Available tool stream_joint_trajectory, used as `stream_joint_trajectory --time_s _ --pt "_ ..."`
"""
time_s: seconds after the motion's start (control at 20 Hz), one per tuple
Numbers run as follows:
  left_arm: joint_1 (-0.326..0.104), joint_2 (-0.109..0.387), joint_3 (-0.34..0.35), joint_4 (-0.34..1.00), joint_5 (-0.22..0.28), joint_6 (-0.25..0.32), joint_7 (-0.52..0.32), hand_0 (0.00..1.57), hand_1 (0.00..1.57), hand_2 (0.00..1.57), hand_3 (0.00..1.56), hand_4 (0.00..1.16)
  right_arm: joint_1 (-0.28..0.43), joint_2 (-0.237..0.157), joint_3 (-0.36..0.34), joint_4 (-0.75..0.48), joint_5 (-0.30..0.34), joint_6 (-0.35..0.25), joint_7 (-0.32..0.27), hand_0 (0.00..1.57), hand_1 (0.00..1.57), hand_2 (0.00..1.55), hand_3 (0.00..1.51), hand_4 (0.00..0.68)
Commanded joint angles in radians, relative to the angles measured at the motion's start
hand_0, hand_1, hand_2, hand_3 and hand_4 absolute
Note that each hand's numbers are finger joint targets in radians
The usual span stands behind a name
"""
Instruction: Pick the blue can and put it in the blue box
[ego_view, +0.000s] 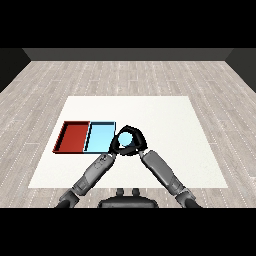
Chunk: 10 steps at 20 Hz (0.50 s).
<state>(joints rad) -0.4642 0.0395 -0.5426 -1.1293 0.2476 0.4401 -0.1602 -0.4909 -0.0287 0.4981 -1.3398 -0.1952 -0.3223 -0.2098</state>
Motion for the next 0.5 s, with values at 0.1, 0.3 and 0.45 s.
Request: stream_joint_trajectory --time_s 0.1,0.3,0.45 --pt "-0.077 -0.038 0.015 0.118 0.04 -0.003 -0.078 0.63 0.63 0.68 0.36 0.65 0.033 0.027 0.012 -0.077 -0.008 0.013 0.028 1.48 1.48 1.45 1.4 0.592" --pt "-0.076 -0.038 -0.09 0.029 0.101 0.196 0.016 0.92 0.92 0.89 0.64 0.62 0.068 0.027 -0.006 0.004 -0.006 0.047 -0.074 1.47 1.47 1.45 1.4 0.578" --pt "-0.063 -0.038 0.023 0.003 0.147 0.083 -0.113 1.57 1.57 1.56 1.43 0.64 0.019 0.028 0.012 0.007 -0.094 0.006 -0.019 1.44 1.44 1.43 1.39 0.52"
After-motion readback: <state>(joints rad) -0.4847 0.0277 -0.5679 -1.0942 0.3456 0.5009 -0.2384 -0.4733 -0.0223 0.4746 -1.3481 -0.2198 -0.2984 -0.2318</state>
